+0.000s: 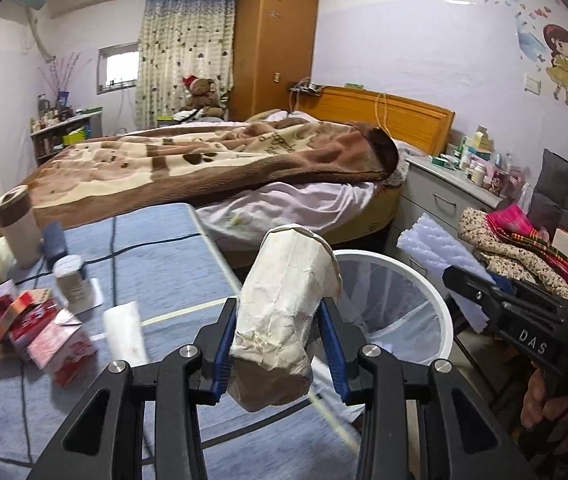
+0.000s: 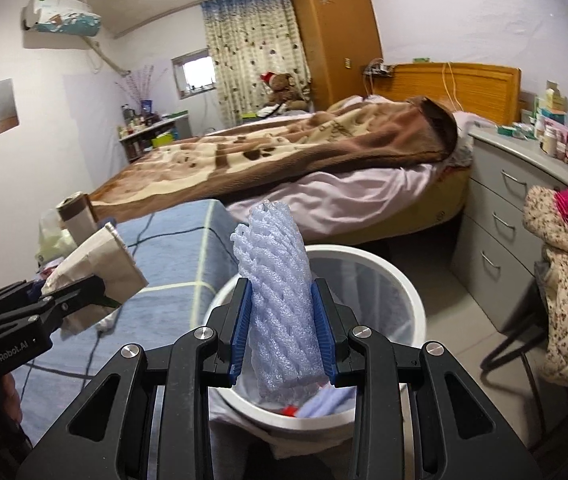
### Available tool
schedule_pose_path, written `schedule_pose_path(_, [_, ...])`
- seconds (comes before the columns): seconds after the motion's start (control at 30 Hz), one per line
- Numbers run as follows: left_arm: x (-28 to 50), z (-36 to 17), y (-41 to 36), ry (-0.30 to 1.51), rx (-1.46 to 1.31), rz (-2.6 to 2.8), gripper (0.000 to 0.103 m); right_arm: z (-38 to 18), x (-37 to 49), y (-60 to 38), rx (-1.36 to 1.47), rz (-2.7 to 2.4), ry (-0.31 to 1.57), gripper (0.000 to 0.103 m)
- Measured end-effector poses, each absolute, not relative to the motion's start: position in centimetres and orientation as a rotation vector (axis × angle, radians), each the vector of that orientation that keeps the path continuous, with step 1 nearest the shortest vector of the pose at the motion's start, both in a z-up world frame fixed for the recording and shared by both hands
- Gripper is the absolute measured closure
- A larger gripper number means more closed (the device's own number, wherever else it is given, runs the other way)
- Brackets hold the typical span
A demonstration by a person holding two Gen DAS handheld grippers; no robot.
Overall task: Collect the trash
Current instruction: 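Carry the foam sleeve and crumpled paper to the wastebasket and release both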
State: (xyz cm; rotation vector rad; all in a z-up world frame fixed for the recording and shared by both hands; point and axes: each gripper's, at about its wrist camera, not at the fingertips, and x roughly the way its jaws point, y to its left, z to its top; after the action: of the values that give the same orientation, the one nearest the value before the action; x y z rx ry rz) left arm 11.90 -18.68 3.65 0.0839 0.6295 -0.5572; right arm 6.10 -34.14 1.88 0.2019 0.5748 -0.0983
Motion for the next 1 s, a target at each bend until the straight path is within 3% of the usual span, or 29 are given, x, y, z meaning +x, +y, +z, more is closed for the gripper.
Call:
schedule_pose_path(0.57, [13.8,1.7,-24.9,0.639,0.166,-0.603,0.062,-0.7,7.3,-36.6,0.201,-0.194,0.661,0.071])
schedule_pose_path(0.87, [14.9,0.6,-26.4,0.672,0.173,-0.637,0.058,-1.6,8.2,-37.4,0.188,-0.231,0.720,0.069])
schedule_pose_path(1.0, [15.2,0.4,-26.5,0.677,0.156,-0.649,0.053,-1.8,8.4,-37.6,0.180,-0.257,0.731,0.063])
